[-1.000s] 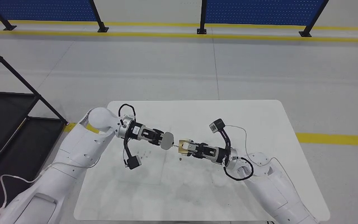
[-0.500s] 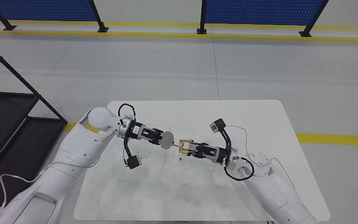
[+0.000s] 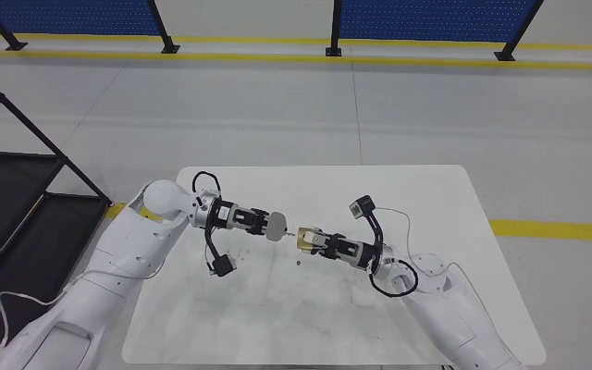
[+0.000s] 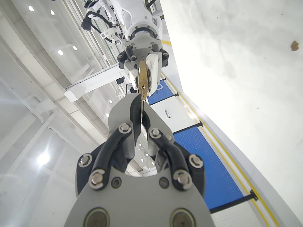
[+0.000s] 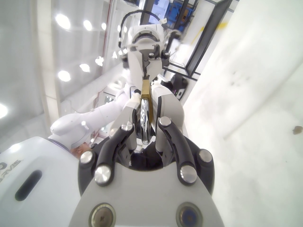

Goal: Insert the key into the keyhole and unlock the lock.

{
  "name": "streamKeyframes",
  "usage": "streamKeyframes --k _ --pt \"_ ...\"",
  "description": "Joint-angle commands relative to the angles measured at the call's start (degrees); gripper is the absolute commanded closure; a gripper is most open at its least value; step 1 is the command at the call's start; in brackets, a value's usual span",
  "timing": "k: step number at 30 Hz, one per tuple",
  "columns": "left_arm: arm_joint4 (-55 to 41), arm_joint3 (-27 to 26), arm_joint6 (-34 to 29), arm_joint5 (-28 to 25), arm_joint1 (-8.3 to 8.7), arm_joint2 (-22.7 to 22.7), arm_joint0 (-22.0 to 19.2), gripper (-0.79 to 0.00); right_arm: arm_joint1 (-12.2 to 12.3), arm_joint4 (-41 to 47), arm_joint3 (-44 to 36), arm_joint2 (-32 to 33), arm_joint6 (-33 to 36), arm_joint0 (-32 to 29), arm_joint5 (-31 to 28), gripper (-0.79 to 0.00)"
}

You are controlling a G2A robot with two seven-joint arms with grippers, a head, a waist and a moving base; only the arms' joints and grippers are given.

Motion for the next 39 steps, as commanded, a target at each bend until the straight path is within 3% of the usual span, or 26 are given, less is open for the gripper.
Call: streamKeyframes --k 1,39 --pt "0.0 0.0 0.0 0.0 0.0 0.0 0.0 0.0 0.0 0.0 0.0 0.0 0.0 0.0 0.0 0.0" --pt "-1.7 -2.2 -3.6 0.0 0.26 -0.5 2.7 0.0 -0.1 -0.7 -2.0 1.4 -2.9 -1.7 0.4 0.0"
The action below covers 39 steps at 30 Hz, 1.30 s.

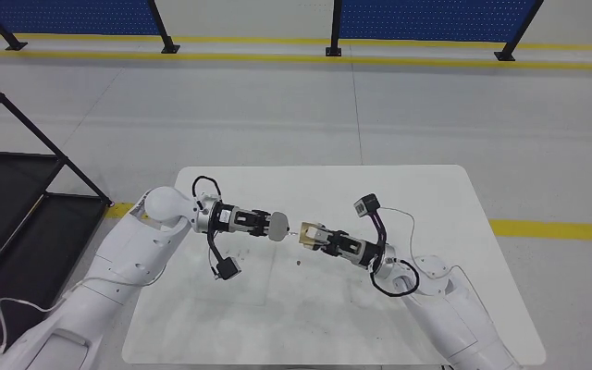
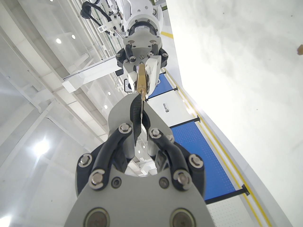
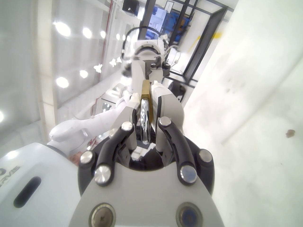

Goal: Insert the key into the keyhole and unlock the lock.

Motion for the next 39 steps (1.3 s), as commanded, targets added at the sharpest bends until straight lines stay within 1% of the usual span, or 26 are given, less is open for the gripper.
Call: streamKeyframes --k 1,19,31,39 --pt "-0.1 0.1 -0.1 0.2 -0.06 0.2 -0.1 0.0 -0.1 0.0 0.1 -0.1 -0.1 0.0 -0.1 0.0" --pt "-0.2 0.4 -1.8 1.2 -0.44 1.1 -0.3 0.0 -0.3 0.2 0.4 0.2 0.3 -0.4 -0.6 0.0" --pt "0.4 0.1 -2.2 0.8 -0.62 1.7 -0.5 0.0 -0.4 0.0 0.9 0.6 0.9 -0.3 -0.8 0.0" --pt "0.8 0.1 -2.4 0.8 -0.7 2.0 -0.6 0.0 -0.6 -1.1 0.9 0.2 0.2 -0.3 -0.4 0.0"
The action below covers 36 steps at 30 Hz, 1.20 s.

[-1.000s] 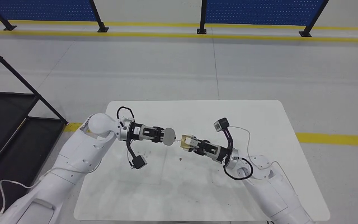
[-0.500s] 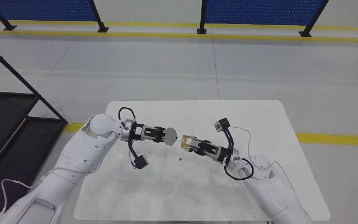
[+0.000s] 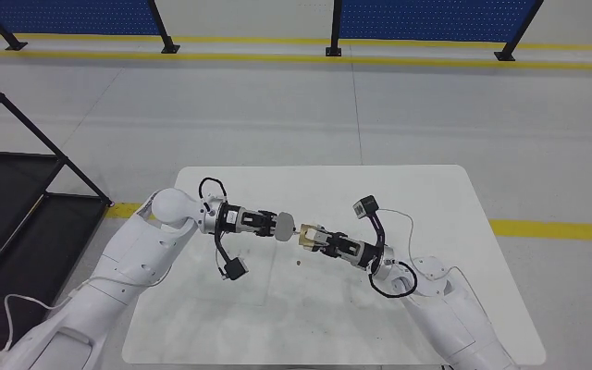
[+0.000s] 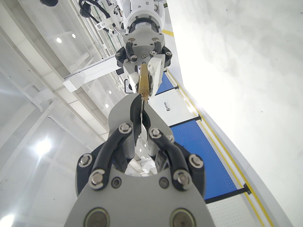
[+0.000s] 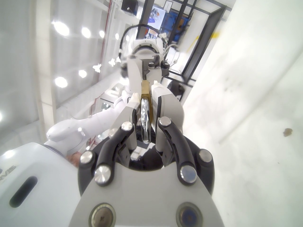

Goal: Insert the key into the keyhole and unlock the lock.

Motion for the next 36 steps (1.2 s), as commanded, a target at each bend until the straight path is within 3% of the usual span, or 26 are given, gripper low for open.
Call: streamKeyframes --k 1,16,17,18,19,20,21,30,33,36 --pt "0.0 0.1 0.0 -0.1 -0.02 0.1 0.0 0.0 0.0 0.0 0.0 -0.1 0.0 0.0 0.0 0.0" --pt "0.1 0.3 -0.2 0.1 -0.38 1.1 -0.4 -0.003 -0.3 0.4 0.2 -0.4 0.3 0.0 -0.3 0.0" --pt "0.0 0.3 -0.2 0.1 -0.4 1.2 -0.4 -0.08 -0.4 0.4 0.2 -0.4 0.2 -0.1 -0.4 0.0" --pt "0.0 0.4 -0.1 0.1 -0.41 1.2 -0.4 -0.262 -0.4 0.4 0.2 -0.4 0.2 -0.2 -0.3 0.0" --pt "0.0 0.4 -0.1 0.1 -0.42 1.2 -0.4 -0.36 -0.4 0.5 0.2 -0.3 0.3 -0.2 -0.3 0.0" --pt "0.0 0.4 -0.1 0.1 -0.42 1.2 -0.4 -0.702 -0.4 0.5 0.2 -0.3 0.2 -0.2 -0.4 0.0" --pt "-0.1 0.4 -0.2 0.1 -0.43 1.2 -0.4 -0.785 -0.3 0.5 0.2 -0.2 0.2 -0.3 -0.4 0.0" --pt "-4.5 0.3 0.0 -3.0 0.09 -1.2 0.5 -0.785 -0.3 0.5 0.2 0.4 0.1 -0.7 -0.6 0.0" --pt "-11.8 1.3 -2.6 -14.8 0.39 -2.8 1.6 -0.785 -0.3 0.5 0.3 0.5 0.0 -0.8 -0.8 0.0" --pt "-11.0 1.4 -4.3 -29.0 0.96 -2.8 0.8 -0.785 -0.4 0.7 0.5 0.5 0.0 -0.9 -0.9 0.0"
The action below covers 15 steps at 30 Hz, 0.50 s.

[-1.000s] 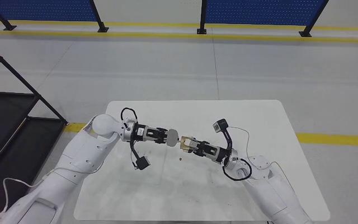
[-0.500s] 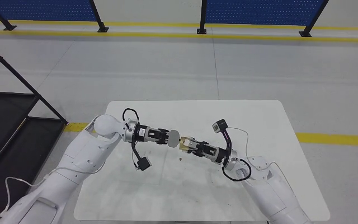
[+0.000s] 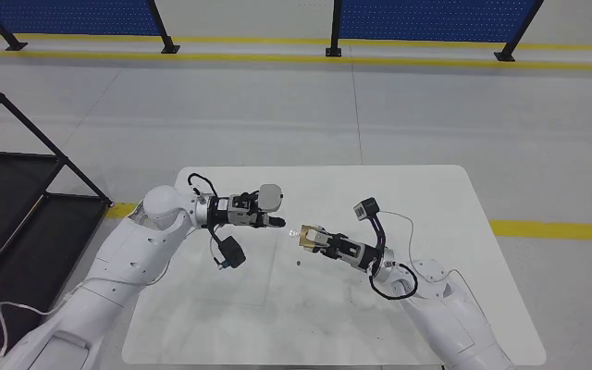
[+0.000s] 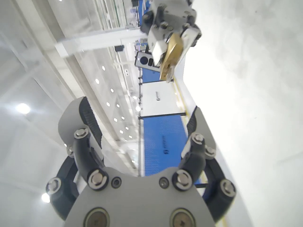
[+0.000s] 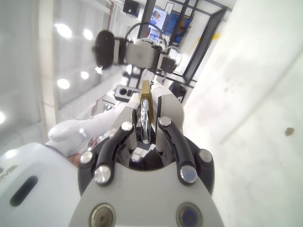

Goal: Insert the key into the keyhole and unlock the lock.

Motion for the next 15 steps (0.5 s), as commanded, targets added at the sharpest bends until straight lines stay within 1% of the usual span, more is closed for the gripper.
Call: streamKeyframes --k 1,4,5,6,15 --pt "0.5 -0.1 -0.4 -11.0 0.25 0.2 -0.3 -0.785 0.0 0.2 0.1 0.0 0.0 0.0 0.0 0.0" --pt "-1.5 0.5 0.7 -21.0 0.35 1.5 -0.4 -0.785 -0.1 0.4 0.3 0.0 0.0 0.0 -0.3 0.0" --pt "-2.4 0.4 1.7 -23.1 0.32 1.8 -0.8 -0.785 -0.1 0.4 0.4 0.0 0.0 -0.1 -0.5 0.0" --pt "-4.8 1.6 1.9 -24.8 0.22 1.7 -0.8 -0.785 -0.1 0.6 0.5 0.1 0.0 -0.1 -0.6 0.0" --pt "-4.8 1.6 1.9 -24.8 0.22 1.7 -0.8 -0.785 -0.1 0.6 0.6 0.1 0.1 -0.1 -0.6 0.0"
